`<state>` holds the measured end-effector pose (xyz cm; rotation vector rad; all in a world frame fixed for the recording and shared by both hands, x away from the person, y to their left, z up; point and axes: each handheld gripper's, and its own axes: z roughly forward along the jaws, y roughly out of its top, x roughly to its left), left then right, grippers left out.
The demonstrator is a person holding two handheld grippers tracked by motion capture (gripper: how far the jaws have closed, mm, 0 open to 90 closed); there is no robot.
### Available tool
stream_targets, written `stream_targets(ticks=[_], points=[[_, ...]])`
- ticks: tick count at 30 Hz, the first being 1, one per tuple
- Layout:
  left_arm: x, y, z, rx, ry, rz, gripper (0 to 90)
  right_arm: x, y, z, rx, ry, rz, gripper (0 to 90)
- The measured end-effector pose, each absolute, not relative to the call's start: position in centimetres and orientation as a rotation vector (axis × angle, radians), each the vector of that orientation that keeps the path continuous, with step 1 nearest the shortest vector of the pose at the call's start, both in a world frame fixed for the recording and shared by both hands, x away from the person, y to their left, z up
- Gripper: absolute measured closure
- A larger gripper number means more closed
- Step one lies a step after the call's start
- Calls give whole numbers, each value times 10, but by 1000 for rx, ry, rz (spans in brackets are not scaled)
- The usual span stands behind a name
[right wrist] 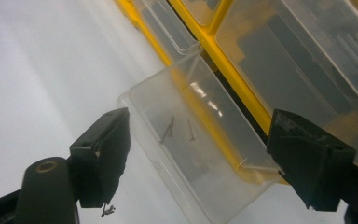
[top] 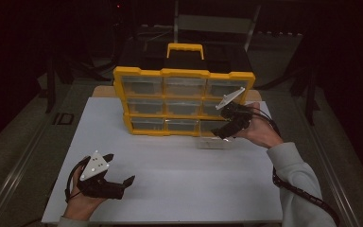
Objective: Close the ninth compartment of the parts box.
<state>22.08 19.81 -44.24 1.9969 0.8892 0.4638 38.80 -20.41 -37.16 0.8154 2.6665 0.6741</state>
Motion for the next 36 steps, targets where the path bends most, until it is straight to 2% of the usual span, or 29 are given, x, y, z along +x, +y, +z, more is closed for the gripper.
stream_targets(ticks=[18,36], points=[[220,198,-442,1992,892,465,9,370,-210,-387,929,2513,798,219],[220,199,-441,1992,889,468,9,349,-211,-411,1008,2398,853,309]])
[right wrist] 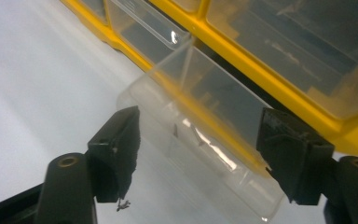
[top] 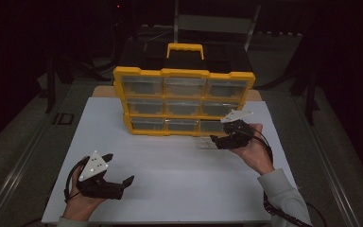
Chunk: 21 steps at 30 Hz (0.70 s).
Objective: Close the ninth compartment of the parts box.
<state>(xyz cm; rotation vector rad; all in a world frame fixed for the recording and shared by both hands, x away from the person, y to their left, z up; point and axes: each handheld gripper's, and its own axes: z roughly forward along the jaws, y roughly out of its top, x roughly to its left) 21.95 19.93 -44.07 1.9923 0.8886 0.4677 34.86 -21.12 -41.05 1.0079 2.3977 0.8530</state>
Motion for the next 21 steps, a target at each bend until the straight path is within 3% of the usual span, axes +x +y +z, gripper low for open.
stream_targets(ticks=[4,10,15,21], points=[[220,199,-441,1994,888,466,9,346,-215,-413,1025,2384,865,355],[220,197,-442,1998,888,462,9,336,-221,-421,1018,2363,871,610],[220,198,-442,1997,889,461,9,328,-222,-426,987,2352,883,897],[220,198,-442,1997,889,463,9,319,-218,-428,941,2371,855,900]])
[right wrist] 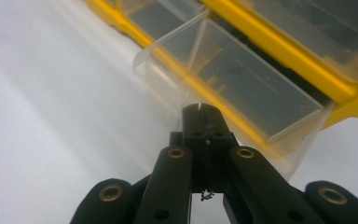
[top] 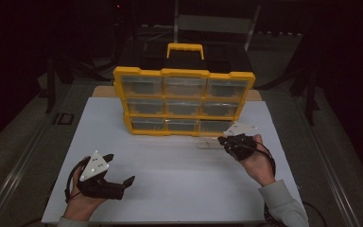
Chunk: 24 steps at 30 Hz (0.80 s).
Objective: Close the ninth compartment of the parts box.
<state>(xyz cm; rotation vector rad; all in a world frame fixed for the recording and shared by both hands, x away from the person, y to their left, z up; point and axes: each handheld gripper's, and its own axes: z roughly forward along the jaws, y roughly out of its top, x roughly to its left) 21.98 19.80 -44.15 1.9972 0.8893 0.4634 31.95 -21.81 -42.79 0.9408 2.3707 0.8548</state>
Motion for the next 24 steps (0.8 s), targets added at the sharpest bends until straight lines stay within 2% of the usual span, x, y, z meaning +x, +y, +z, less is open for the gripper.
stream_targets(ticks=[24], points=[[220,199,-441,1995,889,468,9,319,-218,-450,983,2387,847,900]])
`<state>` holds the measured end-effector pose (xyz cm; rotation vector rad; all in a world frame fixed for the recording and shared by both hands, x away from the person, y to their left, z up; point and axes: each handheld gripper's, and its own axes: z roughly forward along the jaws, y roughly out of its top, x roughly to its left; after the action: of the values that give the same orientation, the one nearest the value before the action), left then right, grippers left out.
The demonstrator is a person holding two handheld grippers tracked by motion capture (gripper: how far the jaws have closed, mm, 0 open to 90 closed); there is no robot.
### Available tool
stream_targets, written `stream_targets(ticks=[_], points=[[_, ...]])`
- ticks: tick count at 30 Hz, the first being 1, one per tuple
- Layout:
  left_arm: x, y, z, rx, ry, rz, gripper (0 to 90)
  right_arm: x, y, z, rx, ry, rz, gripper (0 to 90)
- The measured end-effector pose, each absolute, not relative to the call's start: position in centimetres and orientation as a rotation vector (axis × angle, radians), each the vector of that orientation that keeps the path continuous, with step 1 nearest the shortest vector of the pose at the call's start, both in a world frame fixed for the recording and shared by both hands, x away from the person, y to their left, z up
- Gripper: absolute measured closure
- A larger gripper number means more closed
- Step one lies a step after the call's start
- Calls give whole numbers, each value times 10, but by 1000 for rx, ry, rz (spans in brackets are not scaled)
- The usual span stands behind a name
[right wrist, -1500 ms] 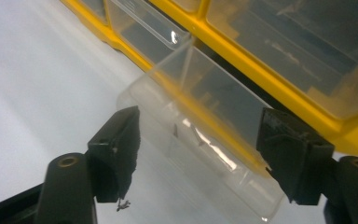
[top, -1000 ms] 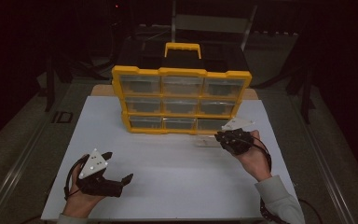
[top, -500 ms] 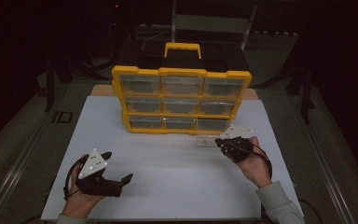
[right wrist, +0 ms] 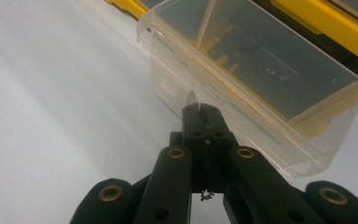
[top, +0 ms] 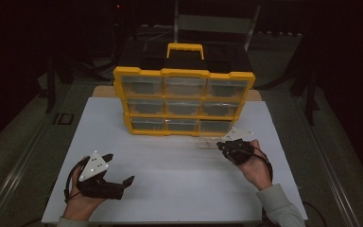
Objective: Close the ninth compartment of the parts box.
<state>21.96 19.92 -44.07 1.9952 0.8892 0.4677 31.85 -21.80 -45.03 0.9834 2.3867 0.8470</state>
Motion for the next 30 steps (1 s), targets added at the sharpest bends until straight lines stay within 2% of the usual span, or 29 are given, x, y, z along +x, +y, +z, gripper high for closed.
stream_targets(ticks=[30], points=[[219,200,-440,1994,890,470,9,341,-215,-458,1053,2360,857,900]])
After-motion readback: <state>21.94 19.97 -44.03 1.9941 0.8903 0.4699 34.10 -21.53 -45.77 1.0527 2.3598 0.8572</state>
